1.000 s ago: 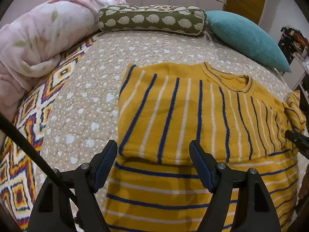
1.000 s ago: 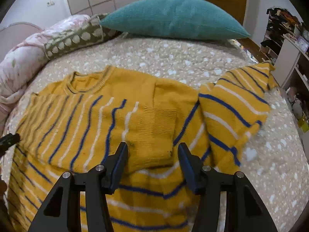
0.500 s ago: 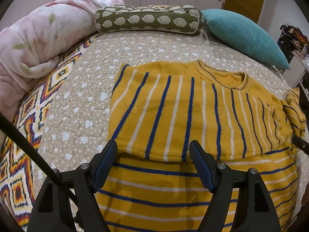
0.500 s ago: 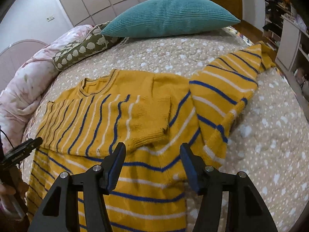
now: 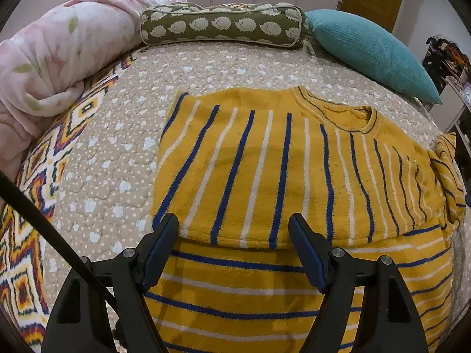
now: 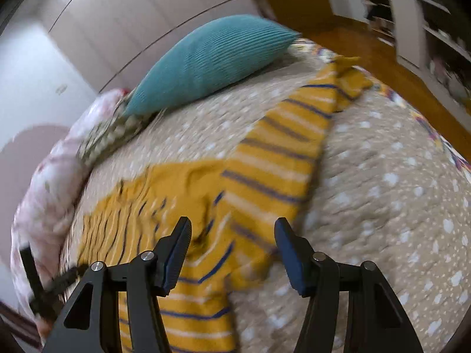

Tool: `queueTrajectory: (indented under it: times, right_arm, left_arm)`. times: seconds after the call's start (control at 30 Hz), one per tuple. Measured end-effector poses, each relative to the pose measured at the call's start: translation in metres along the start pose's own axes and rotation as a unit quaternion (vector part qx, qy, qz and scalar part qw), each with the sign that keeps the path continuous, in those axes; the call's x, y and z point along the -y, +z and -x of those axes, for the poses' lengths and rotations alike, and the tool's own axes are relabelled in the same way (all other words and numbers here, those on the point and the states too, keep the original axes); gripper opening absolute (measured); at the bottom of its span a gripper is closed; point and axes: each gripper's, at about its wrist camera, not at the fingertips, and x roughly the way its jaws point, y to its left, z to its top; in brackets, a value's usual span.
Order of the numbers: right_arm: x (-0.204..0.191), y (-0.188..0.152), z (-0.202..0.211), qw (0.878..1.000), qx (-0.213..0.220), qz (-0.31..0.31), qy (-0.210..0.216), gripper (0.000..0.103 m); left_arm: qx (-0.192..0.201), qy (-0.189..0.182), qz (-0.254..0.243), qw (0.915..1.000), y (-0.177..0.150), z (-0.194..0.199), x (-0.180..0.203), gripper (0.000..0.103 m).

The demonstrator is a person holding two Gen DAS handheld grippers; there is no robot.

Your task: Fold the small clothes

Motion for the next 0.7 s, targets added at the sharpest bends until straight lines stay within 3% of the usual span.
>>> queueTrajectory:
  times: [0.27,0.4,0.47,0.57,0.63,0.67,0.7]
  right_arm:
    - [0.069,0.054,-0.016,0.990,0.059,-0.126,-0.029,0.065]
    - [0.082,0.075,-0.032,0.987,0.077,-0.137,-0.046,0.063]
    - [0.082,0.084,-0.038,0.986,0.091,-0.130,-0.045,0.051]
    - [0.081,0.100,-0.047,0.986,0.103,-0.119,-0.047,0.046]
    - [0.078,0.112,-0.057,0.989,0.103,-0.097,-0.051,0.030]
    - [0.079,0.116,-0.062,0.989,0.099,-0.092,-0.060,0.006]
    - [0.080,0.119,-0.065,0.989,0.094,-0.094,-0.064,0.004]
  left_arm:
    - [-0.002,-0.004,0.001,1.0000,0.000,0.000,-0.001,0.076]
    - [-0.004,-0.008,0.005,0.9999,0.000,0.000,-0.002,0.076]
    - [-0.007,-0.008,0.007,0.9999,0.000,0.000,-0.003,0.076]
    - [-0.008,-0.012,0.011,0.9998,0.001,0.001,-0.005,0.076]
    - [-0.009,-0.010,0.013,0.9998,0.002,0.001,-0.007,0.076]
    - [-0.008,-0.007,0.014,0.9998,0.002,0.001,-0.008,0.076]
    - [-0.008,-0.006,0.016,0.9998,0.002,0.001,-0.009,0.076]
